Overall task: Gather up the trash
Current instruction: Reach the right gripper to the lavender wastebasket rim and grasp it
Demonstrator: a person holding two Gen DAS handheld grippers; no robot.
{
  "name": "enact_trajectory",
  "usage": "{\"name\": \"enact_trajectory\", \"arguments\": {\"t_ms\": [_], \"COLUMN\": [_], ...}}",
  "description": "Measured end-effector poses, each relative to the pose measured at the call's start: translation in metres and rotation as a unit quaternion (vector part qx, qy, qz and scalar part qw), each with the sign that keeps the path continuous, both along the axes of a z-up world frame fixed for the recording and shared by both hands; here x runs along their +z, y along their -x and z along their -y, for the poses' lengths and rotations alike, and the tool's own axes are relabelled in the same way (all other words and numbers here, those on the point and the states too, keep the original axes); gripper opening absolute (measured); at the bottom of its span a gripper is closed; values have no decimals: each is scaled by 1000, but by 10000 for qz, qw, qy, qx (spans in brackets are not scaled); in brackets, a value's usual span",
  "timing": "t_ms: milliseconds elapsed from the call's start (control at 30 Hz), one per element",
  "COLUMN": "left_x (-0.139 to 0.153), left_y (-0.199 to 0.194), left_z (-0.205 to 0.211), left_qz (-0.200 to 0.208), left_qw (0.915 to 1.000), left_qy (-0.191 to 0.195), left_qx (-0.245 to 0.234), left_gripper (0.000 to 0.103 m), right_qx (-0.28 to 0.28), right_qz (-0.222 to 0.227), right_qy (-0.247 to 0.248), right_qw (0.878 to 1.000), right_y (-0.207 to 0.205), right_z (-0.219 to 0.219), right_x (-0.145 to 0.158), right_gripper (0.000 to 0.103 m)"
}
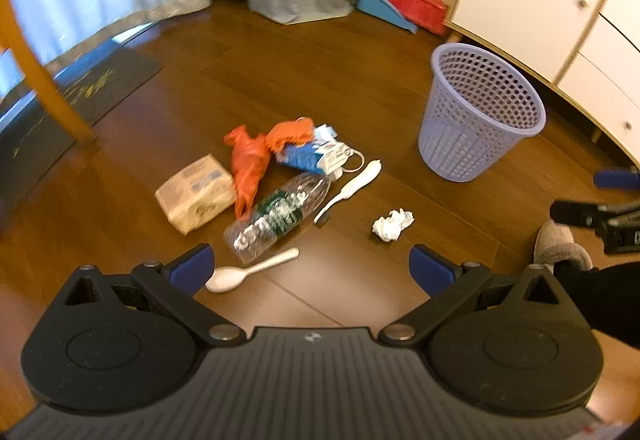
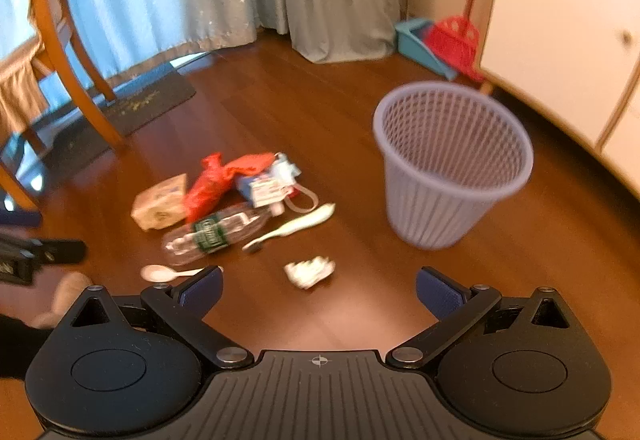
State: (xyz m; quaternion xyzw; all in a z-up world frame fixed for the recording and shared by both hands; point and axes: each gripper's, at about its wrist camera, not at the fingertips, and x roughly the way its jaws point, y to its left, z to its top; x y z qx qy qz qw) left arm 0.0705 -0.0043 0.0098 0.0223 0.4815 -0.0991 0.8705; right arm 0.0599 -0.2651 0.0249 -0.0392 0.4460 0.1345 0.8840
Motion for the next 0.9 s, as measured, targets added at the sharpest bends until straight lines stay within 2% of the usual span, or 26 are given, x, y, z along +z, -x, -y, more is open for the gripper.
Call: {"name": "enact_trajectory", "arguments": {"t_ms": [267,400,567,700,900], "left_x": [-17,-28,-41,-47,-46], "left_y": [-53,-76,-100,-115,-125], "left_z": [9,8,4,0,6], "left_qz": [29,-21,65,5,-42], "left_qw": [9973,9964,9924,9928,9917], "left_qy": [-283,-301,-420,-438,-325], "left_qx": [-683,-796,-1156,-1119,-1242], "left_gripper": [102,102,102,102,102], "right_qx": [626,1162,1928,2376,2709], "right_qz": [149,206,356,341,76], "right_qy": [1125,1389,2003,2435,2688], "right_qw": [9916,9832,9599,9397,9243], "right_y": [-60,-94,-126,-142,-169], "right_z": [21,27,26,32,35], "right_x": [-30,-44,-69,-94,-122], "right_gripper": [100,88,85,80,65]}}
